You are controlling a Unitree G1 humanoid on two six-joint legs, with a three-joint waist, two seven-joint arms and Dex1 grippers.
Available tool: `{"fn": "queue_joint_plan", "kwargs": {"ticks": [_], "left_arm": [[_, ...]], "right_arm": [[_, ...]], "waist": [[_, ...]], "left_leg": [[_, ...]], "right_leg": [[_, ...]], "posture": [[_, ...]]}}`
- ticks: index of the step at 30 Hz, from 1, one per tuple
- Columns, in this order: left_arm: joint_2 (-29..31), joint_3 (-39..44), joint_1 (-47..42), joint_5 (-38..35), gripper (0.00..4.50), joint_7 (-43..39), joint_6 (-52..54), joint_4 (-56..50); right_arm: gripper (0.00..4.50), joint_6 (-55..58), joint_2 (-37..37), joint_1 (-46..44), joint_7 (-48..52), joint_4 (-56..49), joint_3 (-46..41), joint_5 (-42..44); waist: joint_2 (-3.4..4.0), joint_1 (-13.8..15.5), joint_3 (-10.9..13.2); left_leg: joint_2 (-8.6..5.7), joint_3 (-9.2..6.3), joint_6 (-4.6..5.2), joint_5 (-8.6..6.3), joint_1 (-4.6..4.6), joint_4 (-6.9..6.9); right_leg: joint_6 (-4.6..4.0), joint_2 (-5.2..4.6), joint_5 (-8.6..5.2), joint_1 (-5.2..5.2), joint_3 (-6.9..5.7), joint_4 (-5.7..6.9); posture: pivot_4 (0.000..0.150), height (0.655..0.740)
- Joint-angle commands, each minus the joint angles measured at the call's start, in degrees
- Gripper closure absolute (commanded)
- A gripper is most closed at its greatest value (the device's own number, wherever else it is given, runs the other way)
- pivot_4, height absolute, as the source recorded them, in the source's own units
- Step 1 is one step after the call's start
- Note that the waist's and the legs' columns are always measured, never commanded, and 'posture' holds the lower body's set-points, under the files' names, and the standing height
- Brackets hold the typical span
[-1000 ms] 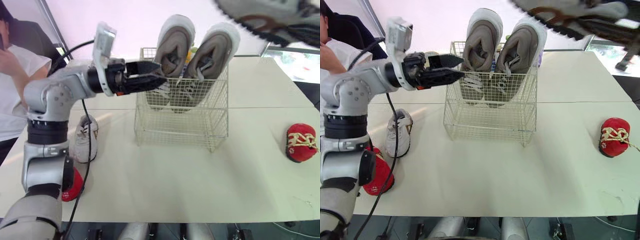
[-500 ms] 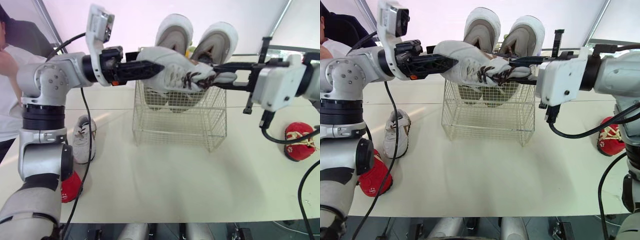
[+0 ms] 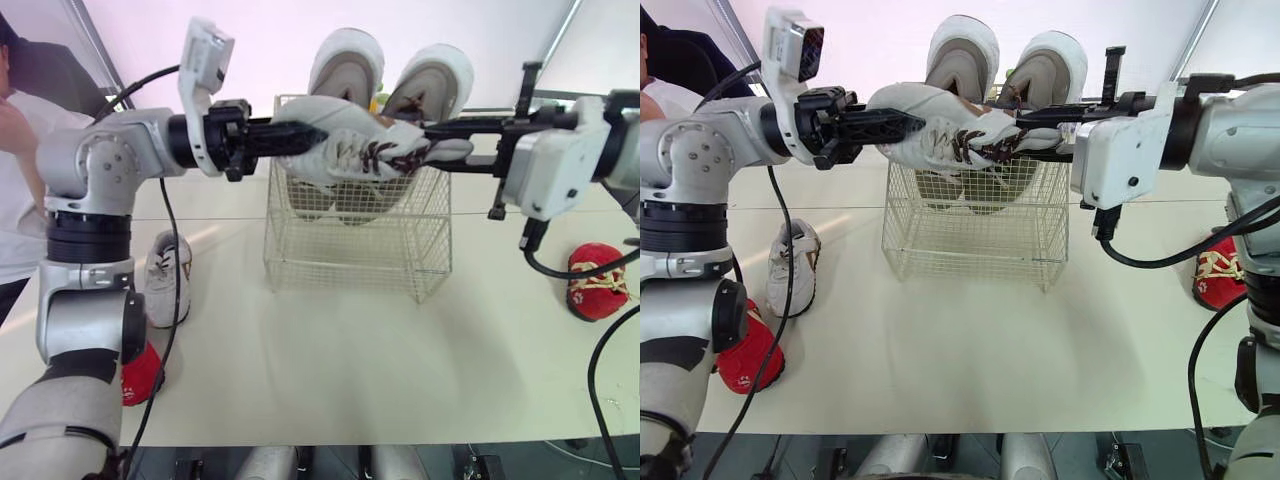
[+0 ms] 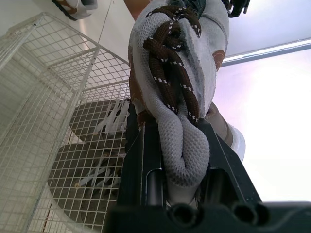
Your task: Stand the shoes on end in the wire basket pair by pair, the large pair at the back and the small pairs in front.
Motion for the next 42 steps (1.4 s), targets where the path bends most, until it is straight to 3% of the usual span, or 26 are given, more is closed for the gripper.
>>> {"fn": "queue_joint_plan", "kwargs": {"ticks": [1,5,6,12,15,20,27,37,40,42], "left_arm": [[-0.8,1.1,-0.6,-0.8,4.21,0.4,0.0,-0.9],[-2.6,3.9,-0.2,-2.3,4.21,3.7,1.5,-0.4],[-3.3,5.2,-0.1,-3.2,4.21,5.2,2.3,-0.2],[-6.4,12.1,1.4,-8.3,4.21,12.6,5.1,-1.9],[-8.5,14.9,1.4,-11.1,4.21,16.3,5.5,-2.8],[-11.7,16.3,2.2,-14.0,4.21,20.4,5.0,-5.3],[-15.2,16.0,3.5,-15.3,4.21,24.0,3.3,-7.3],[-16.2,14.4,6.0,-14.8,4.21,25.8,0.4,-9.1],[-16.6,14.5,6.2,-15.2,4.21,26.4,-0.3,-9.2],[-16.7,14.4,6.3,-15.2,4.21,26.6,-0.7,-9.2]], "right_arm": [[2.37,7.9,0.0,-1.2,-0.8,-1.6,-3.3,4.7],[0.25,24.0,-1.4,1.2,-1.4,-5.8,-7.8,15.8],[0.07,30.9,-2.3,2.7,-1.9,-6.9,-10.5,21.2],[0.07,56.9,-0.8,11.2,-13.3,-8.5,-27.1,48.2],[0.07,60.5,5.4,13.9,-25.0,-9.1,-30.8,59.9],[0.07,59.1,15.6,15.8,-41.5,-9.4,-28.8,73.6],[0.07,50.4,30.5,8.0,-55.2,-9.3,-21.8,80.0],[0.07,46.4,34.6,4.0,-56.4,-9.0,-16.9,79.0],[0.91,46.0,35.2,3.5,-56.0,-8.4,-15.8,78.2],[1.88,46.1,35.2,3.4,-55.6,-8.2,-15.2,77.6]], "waist": [[0.00,0.0,0.0],[0.00,0.2,0.0],[-0.01,0.2,0.0],[-0.04,0.0,0.0],[-0.06,0.0,0.0],[-0.06,0.0,0.0],[-0.06,-0.2,0.0],[-0.08,-0.1,0.0],[-0.08,-0.1,0.0],[-0.08,-0.1,0.0]], "left_leg": [[0.00,0.00,0.01,0.00,0.00,0.00],[0.00,-0.01,0.04,0.02,-0.01,0.02],[0.00,-0.02,0.05,0.02,-0.01,0.03],[0.00,-0.06,0.36,-0.11,-0.01,0.04],[0.01,-0.05,0.39,-0.11,0.00,0.08],[0.01,-0.05,0.39,-0.09,0.00,0.33],[0.00,-0.03,0.38,-0.07,0.01,0.54],[0.00,-0.03,0.37,-0.06,0.02,0.59],[0.01,-0.03,0.37,-0.06,0.03,0.58],[0.01,-0.03,0.37,-0.06,0.03,0.59]], "right_leg": [[0.00,0.00,0.00,0.00,0.00,0.01],[0.00,-0.01,0.00,0.00,0.00,0.04],[0.00,-0.01,0.00,0.00,0.00,0.04],[-0.01,-0.02,0.00,0.02,0.00,0.06],[-0.03,-0.04,0.01,0.00,0.01,0.20],[-0.05,-0.05,0.02,0.01,0.01,0.41],[-0.10,-0.01,0.07,0.03,0.01,0.55],[-0.12,0.06,0.09,0.04,-0.01,0.56],[-0.13,0.07,0.09,0.04,-0.01,0.58],[-0.13,0.07,0.09,0.04,0.00,0.58]], "posture": [[0.150,0.7400],[0.150,0.7400],[0.150,0.7400],[0.150,0.7400],[0.150,0.7400],[0.150,0.7400],[0.150,0.7400],[0.150,0.7400],[0.150,0.7400],[0.150,0.7400]]}}
